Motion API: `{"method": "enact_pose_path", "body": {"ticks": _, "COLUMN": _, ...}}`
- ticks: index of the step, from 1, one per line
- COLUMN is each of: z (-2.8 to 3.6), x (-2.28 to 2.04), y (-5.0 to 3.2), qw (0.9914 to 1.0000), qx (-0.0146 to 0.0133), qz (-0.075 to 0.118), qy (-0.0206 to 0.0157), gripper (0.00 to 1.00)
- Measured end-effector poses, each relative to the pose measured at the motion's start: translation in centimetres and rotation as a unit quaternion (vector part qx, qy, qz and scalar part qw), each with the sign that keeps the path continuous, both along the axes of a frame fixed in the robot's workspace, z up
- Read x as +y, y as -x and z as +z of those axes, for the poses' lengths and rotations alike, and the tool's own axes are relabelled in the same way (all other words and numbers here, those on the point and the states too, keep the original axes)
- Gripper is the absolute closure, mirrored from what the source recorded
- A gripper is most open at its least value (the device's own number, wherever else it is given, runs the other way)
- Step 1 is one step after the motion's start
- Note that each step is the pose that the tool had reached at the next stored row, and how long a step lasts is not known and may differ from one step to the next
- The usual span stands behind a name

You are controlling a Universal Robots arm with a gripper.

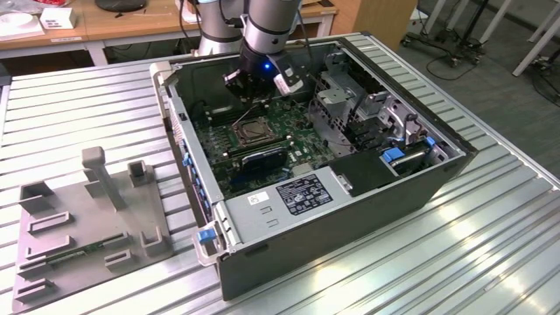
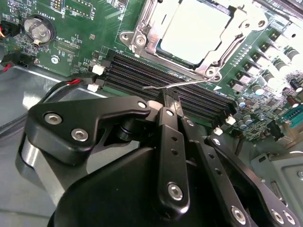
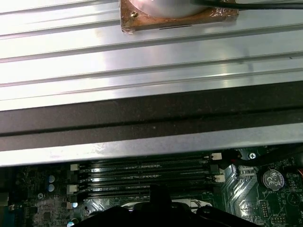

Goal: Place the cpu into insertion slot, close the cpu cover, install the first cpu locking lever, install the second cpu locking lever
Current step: 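Install the first cpu locking lever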

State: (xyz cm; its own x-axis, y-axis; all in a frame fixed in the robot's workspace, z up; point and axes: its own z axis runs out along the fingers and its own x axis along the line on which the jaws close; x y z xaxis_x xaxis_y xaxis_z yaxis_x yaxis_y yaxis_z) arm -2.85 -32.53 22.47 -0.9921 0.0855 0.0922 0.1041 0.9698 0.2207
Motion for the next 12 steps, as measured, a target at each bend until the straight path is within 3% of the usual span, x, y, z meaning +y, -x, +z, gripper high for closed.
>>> {"method": "enact_pose_path", "body": {"ticks": 12, "z": -0.14, "x": 0.0, "y": -0.02, "qw": 1.0, "qx": 0.0, "qz": 0.0, "qy": 0.0003, "gripper": 0.89}}
